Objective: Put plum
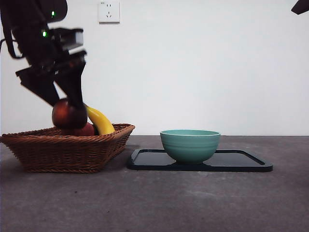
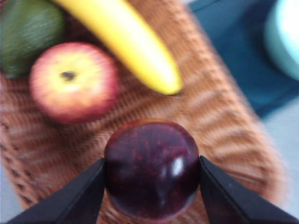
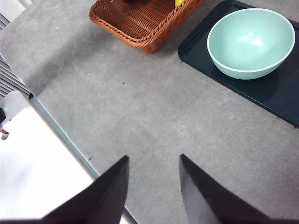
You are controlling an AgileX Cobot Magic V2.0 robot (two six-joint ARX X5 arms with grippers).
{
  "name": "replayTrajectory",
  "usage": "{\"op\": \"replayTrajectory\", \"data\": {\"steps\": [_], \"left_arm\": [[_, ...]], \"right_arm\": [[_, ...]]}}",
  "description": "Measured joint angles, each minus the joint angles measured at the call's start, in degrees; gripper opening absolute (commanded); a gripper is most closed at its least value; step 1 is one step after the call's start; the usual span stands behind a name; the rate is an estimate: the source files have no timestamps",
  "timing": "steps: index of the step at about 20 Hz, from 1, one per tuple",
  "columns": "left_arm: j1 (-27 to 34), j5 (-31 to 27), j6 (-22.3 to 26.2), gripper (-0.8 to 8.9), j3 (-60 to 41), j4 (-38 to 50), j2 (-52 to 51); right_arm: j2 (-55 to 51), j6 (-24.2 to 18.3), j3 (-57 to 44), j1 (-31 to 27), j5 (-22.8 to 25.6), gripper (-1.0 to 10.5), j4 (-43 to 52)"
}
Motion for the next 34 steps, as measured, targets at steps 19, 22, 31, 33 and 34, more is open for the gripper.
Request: {"op": "replayTrajectory", "data": {"steps": [19,22,31,33,34], "left_arm": [[-0.2,-2.5,-2.3,3.8,-13.4,14.5,-0.3],[-0.2,-2.5,-2.3,3.8,-13.4,14.3,-0.3],[-0.2,-2.5,-4.0,3.74,-13.4,14.1,-12.1],[-0.2,-0.5,-4.8,3.74,-13.4,12.5,-16.6],[-0.2,1.9,-5.5,3.74,-13.4,11.3,-19.1]], "right_arm": [[0.0,0.0,0.0,0.0,0.0,1.7,1.3],[0.0,0.0,0.0,0.0,0.0,1.7,1.3],[0.0,0.0,0.0,0.0,0.0,1.7,1.3],[0.0,0.0,0.0,0.0,0.0,1.7,1.3],[0.0,0.0,0.0,0.0,0.0,1.7,1.3]]}}
